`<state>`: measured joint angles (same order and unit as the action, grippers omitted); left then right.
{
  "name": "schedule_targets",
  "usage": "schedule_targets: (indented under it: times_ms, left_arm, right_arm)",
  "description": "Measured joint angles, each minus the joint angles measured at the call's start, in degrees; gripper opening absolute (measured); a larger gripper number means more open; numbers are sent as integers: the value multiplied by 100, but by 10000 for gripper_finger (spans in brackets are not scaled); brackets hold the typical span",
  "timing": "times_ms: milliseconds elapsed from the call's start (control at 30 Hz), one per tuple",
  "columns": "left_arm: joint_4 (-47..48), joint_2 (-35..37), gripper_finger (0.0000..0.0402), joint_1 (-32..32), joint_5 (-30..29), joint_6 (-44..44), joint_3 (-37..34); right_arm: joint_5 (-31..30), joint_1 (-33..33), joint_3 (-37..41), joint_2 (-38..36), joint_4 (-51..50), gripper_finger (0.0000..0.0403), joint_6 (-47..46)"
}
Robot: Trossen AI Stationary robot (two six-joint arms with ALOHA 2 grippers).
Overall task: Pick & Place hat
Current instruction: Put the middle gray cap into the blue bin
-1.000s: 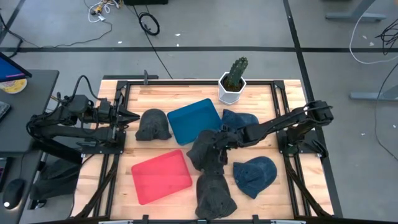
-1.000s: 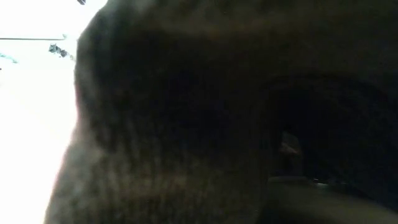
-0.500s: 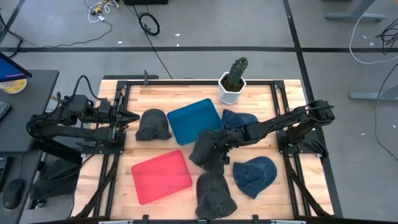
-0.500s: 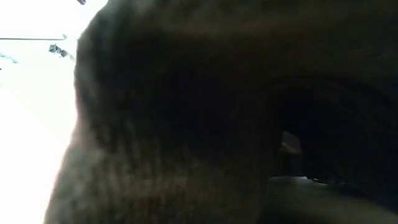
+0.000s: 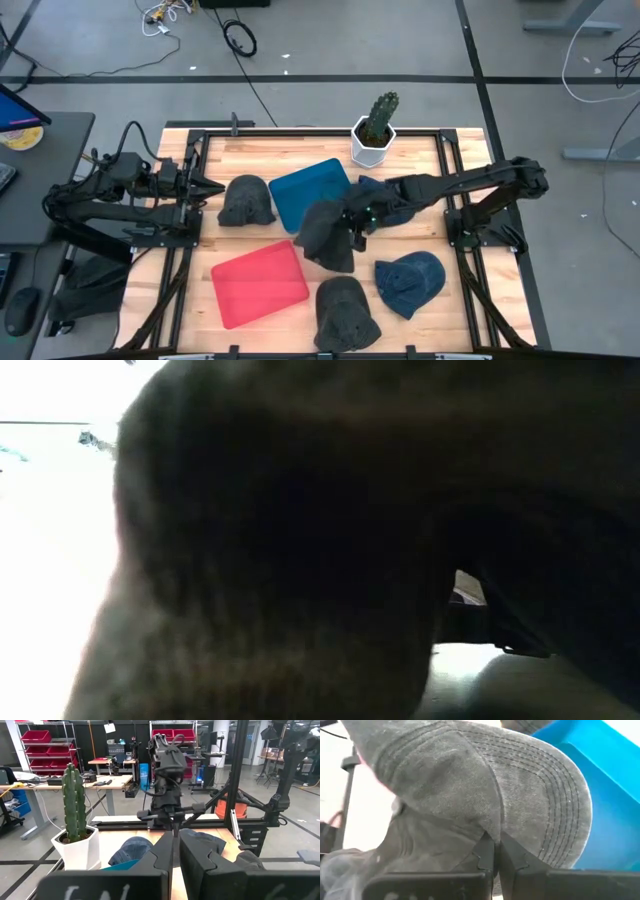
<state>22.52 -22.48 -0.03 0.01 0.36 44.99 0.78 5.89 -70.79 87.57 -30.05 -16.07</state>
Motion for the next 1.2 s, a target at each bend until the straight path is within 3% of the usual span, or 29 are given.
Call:
schedule_targets:
  times_ms: [200,367,633,1200]
  left_arm:
    - [0,0,30,0,1,0,1]
    - [0,0,30,0,0,0,0]
    - [0,0,30,0,0,0,2]
    - [1,0,30,2,2,0,1]
  right_arm:
    - [25,-344,-83,11,271,8,-40]
    - [-399,-688,-83,21,493,8,-1118]
    - [-489,-1196,-83,38,468,6,-1582]
    - [-933,-1451,-606,1039,151,4,-1996]
